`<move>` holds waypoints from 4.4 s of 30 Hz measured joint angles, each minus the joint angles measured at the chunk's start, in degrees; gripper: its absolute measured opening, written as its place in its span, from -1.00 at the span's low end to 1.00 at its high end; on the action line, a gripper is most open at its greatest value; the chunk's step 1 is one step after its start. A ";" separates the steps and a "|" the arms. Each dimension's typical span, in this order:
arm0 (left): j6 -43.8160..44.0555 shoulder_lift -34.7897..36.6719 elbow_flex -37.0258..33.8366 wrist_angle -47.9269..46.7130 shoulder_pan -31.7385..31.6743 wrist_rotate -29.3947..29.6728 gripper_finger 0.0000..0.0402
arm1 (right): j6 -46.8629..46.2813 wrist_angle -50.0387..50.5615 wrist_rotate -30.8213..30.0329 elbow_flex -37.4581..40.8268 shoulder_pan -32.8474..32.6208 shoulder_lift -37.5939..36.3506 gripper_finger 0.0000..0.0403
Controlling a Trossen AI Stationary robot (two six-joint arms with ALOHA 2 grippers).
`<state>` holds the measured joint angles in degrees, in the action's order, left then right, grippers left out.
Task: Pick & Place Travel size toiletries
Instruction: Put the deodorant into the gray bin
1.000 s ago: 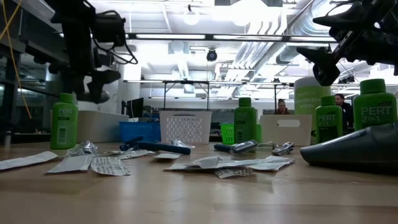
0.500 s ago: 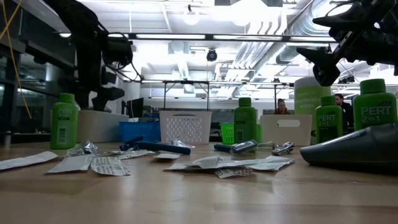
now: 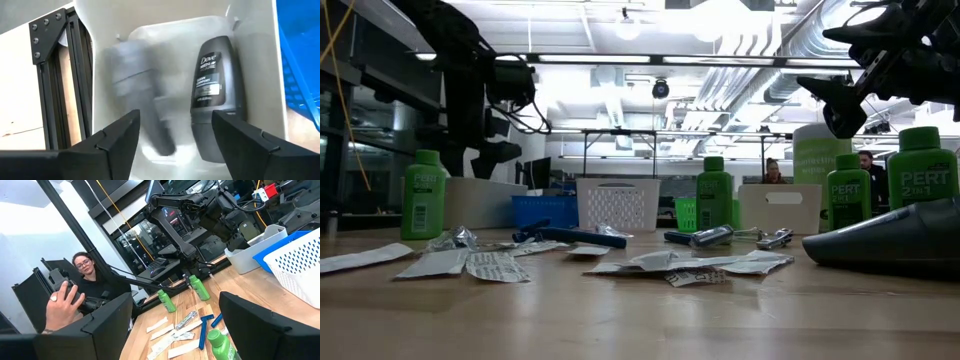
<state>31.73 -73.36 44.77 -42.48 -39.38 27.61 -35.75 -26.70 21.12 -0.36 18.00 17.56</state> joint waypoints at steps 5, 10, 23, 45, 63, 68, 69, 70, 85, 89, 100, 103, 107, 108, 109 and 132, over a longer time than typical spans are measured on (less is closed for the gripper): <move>0.15 0.42 0.01 -0.04 1.72 0.18 0.23 | 0.00 0.00 -0.01 0.02 0.02 0.00 0.45; 1.14 3.10 1.72 -1.35 7.01 0.22 0.24 | 0.00 0.00 0.01 0.00 0.02 0.00 0.45; 0.04 4.54 6.05 4.32 32.77 0.17 0.24 | 0.00 0.02 0.01 0.01 0.01 0.00 0.45; 4.21 0.28 9.77 8.32 56.94 9.72 0.24 | 0.00 0.00 0.01 0.00 0.02 0.00 0.45; 10.50 16.62 -2.31 2.81 63.54 19.53 0.24 | 0.00 0.00 0.01 0.00 0.00 0.00 0.45; 9.73 23.26 -6.57 3.65 63.54 20.74 0.24 | 0.00 0.02 0.01 0.00 0.02 0.00 0.45; 9.61 24.71 -7.56 4.30 63.54 20.84 0.24 | 0.00 0.02 0.01 0.01 0.01 0.01 0.45; 9.02 26.09 -8.63 5.23 63.54 20.94 0.24 | 0.00 0.00 0.01 0.00 0.00 0.00 0.45; -4.64 38.19 -14.58 16.09 63.45 17.01 0.24 | 0.00 0.02 -0.02 0.00 0.02 0.00 0.45; -5.85 38.60 -14.58 16.42 63.41 16.86 0.24 | 0.00 0.00 -0.01 0.01 0.02 0.00 0.45; -6.28 38.55 -14.58 17.20 63.41 16.86 0.24 | 0.00 0.00 0.01 0.02 0.00 0.00 0.45; -6.21 38.53 -14.58 17.25 63.41 16.63 0.24 | 0.00 0.00 0.01 0.02 0.00 0.00 0.45; -6.24 38.53 -14.58 17.22 63.41 15.69 0.24 | 0.00 0.00 0.01 0.02 0.00 0.00 0.45; -6.42 38.53 -14.58 17.15 63.41 15.40 0.24 | 0.00 0.01 0.01 0.00 0.01 0.00 0.45; -6.58 38.53 -14.58 17.06 63.41 15.27 0.24 | 0.00 0.00 0.01 0.00 0.02 0.00 0.45; -4.76 38.51 -14.58 17.07 63.41 15.20 0.24 | -5.82 -3.58 12.09 -6.50 -4.79 0.55 0.45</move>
<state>26.96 -34.85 30.20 -25.41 24.03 42.81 -41.57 -30.28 33.20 -6.86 13.21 18.11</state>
